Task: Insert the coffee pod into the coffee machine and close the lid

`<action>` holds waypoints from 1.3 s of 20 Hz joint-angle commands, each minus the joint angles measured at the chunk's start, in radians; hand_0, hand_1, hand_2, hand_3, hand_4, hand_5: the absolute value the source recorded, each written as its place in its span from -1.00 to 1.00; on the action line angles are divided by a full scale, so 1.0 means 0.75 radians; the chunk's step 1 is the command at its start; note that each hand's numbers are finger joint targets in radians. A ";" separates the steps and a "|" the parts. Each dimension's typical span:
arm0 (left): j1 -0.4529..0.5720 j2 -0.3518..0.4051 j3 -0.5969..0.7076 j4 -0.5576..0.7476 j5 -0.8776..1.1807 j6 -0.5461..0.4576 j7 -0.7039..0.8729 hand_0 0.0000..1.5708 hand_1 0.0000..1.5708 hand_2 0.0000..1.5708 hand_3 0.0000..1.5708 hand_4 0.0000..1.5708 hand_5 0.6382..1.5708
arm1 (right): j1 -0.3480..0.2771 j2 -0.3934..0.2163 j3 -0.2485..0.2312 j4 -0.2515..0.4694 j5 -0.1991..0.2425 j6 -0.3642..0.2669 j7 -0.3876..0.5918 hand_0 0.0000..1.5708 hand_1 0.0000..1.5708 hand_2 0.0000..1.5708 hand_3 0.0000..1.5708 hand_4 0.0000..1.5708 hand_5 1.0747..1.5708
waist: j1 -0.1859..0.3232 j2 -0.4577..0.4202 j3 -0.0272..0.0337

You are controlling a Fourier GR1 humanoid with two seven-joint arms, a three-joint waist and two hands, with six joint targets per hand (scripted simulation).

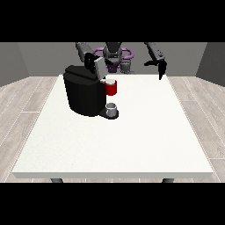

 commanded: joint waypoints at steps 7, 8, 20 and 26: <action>-0.039 -0.016 -0.012 0.077 -0.004 0.016 -0.039 -1.00 -1.00 -1.00 -1.00 -0.50 1.00 | -0.072 0.073 0.091 0.082 0.098 -0.076 -0.020 -1.00 -1.00 -1.00 -1.00 -0.46 1.00 | 0.031 0.039 0.0058; -0.138 0.055 0.050 0.137 0.026 -0.001 -0.015 -1.00 -1.00 -1.00 -1.00 -0.50 1.00 | -0.157 0.084 0.127 0.056 0.112 -0.061 0.049 -1.00 -1.00 -1.00 -1.00 -0.46 1.00 | 0.017 0.085 0.0051; -0.195 0.053 0.028 0.165 0.040 -0.031 -0.025 -1.00 -1.00 -1.00 -1.00 -0.60 1.00 | -0.410 0.087 0.143 0.170 0.228 -0.130 0.125 -1.00 -1.00 -1.00 -1.00 -0.51 1.00 | 0.092 0.095 0.0056; -0.146 0.045 -0.005 0.248 0.017 -0.070 -0.094 -1.00 -1.00 -1.00 -1.00 -0.53 1.00 | -0.334 0.116 0.306 0.132 0.141 -0.142 0.138 -1.00 -1.00 -1.00 -1.00 -0.51 1.00 | 0.082 0.005 0.0053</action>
